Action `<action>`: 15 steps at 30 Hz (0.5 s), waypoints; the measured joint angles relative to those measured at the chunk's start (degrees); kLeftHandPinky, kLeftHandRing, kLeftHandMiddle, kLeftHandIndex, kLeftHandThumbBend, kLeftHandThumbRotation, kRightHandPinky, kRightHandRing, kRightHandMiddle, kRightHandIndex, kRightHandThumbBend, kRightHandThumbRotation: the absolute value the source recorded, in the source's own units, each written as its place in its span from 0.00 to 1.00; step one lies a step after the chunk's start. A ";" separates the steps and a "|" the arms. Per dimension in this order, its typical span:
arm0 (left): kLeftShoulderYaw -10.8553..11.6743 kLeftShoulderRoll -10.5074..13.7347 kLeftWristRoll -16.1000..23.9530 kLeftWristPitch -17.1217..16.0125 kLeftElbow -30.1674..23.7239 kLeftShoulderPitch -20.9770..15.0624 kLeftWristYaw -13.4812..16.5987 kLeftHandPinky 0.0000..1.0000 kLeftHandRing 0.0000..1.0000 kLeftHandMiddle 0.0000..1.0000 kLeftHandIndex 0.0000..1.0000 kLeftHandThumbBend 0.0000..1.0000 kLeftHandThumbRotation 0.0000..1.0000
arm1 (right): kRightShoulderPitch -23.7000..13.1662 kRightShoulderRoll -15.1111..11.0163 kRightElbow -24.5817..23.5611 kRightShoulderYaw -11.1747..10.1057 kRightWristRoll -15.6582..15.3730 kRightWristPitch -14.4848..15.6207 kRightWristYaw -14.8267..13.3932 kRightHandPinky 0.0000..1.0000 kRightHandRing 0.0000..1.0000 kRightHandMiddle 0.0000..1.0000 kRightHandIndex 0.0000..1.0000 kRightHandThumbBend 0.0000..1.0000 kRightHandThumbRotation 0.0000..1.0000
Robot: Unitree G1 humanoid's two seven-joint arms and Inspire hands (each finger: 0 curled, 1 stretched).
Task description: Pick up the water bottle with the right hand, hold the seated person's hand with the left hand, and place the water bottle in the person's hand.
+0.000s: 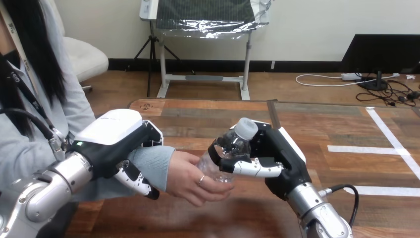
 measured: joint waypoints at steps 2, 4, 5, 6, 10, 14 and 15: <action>0.00 -0.01 0.00 0.00 0.00 0.00 0.00 0.21 0.26 0.33 0.33 0.92 0.00 | 0.23 0.10 -0.45 0.10 -0.01 0.00 -0.24 0.23 0.27 0.36 0.41 0.83 0.00; 0.00 -0.01 0.00 -0.01 0.00 0.00 0.03 0.21 0.26 0.32 0.32 0.92 0.00 | 0.45 0.24 -0.81 0.16 0.00 0.03 -0.45 0.23 0.27 0.36 0.41 0.83 0.00; 0.00 -0.01 0.00 -0.04 0.00 0.00 0.06 0.21 0.26 0.32 0.32 0.92 0.00 | 0.55 0.30 -1.01 0.19 0.03 0.08 -0.50 0.23 0.27 0.36 0.41 0.82 0.00; 0.00 -0.01 0.00 -0.10 0.00 0.00 0.17 0.21 0.26 0.32 0.32 0.92 0.00 | 0.69 0.37 -1.24 0.21 0.11 0.18 -0.50 0.23 0.27 0.36 0.41 0.82 0.00; 0.00 0.00 0.03 -0.44 0.00 0.00 0.65 0.21 0.26 0.32 0.32 0.93 0.00 | 1.18 0.74 -1.90 0.22 0.65 0.45 -0.45 0.23 0.27 0.36 0.41 0.82 0.00; 0.00 0.00 0.06 -0.62 0.00 0.00 1.09 0.21 0.26 0.32 0.32 0.93 0.00 | 1.40 1.10 -2.15 0.18 1.10 0.58 -0.45 0.23 0.27 0.36 0.41 0.81 0.00; 0.00 0.00 0.06 -0.63 0.00 0.00 1.16 0.21 0.26 0.32 0.32 0.93 0.00 | 1.46 1.19 -2.26 0.16 1.19 0.66 -0.46 0.23 0.27 0.36 0.41 0.81 0.00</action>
